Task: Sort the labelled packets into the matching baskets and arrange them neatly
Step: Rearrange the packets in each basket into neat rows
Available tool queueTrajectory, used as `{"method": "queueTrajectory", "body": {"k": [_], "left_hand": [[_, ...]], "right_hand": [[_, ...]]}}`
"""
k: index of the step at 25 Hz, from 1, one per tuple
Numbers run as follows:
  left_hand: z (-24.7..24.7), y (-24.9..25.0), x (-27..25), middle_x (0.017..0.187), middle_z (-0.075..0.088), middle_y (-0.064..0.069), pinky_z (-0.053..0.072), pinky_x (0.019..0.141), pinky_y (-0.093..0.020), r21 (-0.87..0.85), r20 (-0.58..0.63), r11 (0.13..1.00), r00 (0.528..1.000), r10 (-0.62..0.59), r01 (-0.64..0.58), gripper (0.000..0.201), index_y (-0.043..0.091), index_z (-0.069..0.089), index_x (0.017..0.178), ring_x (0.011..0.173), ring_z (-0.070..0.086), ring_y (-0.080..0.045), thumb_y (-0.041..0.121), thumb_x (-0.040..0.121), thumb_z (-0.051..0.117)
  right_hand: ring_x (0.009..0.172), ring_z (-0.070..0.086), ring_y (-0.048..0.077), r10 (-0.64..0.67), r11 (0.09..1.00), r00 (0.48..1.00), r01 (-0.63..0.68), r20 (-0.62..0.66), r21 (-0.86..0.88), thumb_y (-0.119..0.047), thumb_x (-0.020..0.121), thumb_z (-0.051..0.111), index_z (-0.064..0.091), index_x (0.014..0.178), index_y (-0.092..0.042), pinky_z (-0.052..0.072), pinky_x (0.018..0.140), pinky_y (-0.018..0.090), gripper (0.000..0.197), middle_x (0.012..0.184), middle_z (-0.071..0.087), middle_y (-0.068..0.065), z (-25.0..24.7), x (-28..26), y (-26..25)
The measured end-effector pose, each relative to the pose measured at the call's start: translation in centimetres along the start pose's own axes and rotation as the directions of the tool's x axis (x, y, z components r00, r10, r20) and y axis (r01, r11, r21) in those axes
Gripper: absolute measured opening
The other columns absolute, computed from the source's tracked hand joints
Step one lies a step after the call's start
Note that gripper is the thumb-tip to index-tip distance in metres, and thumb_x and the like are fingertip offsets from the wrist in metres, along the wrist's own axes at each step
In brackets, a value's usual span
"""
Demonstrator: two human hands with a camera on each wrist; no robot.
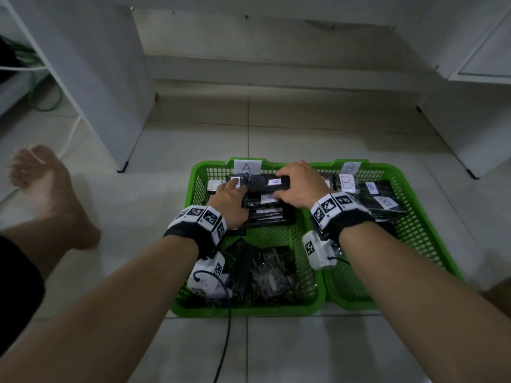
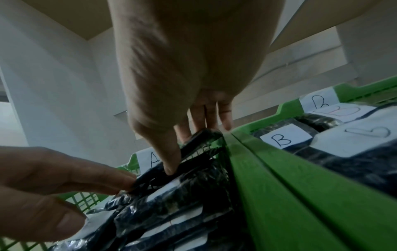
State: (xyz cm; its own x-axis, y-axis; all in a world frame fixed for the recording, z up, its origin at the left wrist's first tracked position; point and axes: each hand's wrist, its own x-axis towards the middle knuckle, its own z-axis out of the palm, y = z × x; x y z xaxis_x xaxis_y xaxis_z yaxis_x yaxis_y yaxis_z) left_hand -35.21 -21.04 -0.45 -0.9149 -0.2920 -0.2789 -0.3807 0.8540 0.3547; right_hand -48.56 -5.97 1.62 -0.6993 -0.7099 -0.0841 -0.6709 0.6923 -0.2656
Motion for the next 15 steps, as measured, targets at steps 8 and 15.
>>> {"method": "queueTrajectory", "body": {"k": [8, 15], "left_hand": [[0.2, -1.0, -0.3, 0.149, 0.031, -0.008, 0.035, 0.111, -0.051, -0.016, 0.001, 1.000, 1.000, -0.016, 0.016, 0.061, 0.019, 0.040, 0.144, 0.138, 0.029, -0.037, 0.024, 0.086, 0.058], [0.0, -0.9, -0.6, 0.152, 0.034, -0.008, 0.033, 0.113, -0.052, -0.033, -0.074, 0.999, 0.997, -0.003, 0.000, 0.062, 0.016, 0.041, 0.145, 0.142, 0.028, -0.032, 0.021, 0.086, 0.058]], "right_hand": [[0.118, 0.050, 0.023, -0.059, 0.992, 0.998, 0.059, 0.006, -0.114, -0.046, 0.089, 0.068, 0.068, 0.125, -0.014, 0.043, 0.105, 0.039, 0.048, 0.122, 0.062, 0.004, 1.1, 0.6, -0.7], [0.113, 0.053, 0.023, -0.050, 0.997, 0.997, 0.046, -0.059, -0.058, -0.032, 0.090, 0.073, 0.067, 0.119, -0.011, 0.049, 0.098, 0.037, 0.037, 0.114, 0.060, 0.004, 0.9, 0.0, -1.4]]}}
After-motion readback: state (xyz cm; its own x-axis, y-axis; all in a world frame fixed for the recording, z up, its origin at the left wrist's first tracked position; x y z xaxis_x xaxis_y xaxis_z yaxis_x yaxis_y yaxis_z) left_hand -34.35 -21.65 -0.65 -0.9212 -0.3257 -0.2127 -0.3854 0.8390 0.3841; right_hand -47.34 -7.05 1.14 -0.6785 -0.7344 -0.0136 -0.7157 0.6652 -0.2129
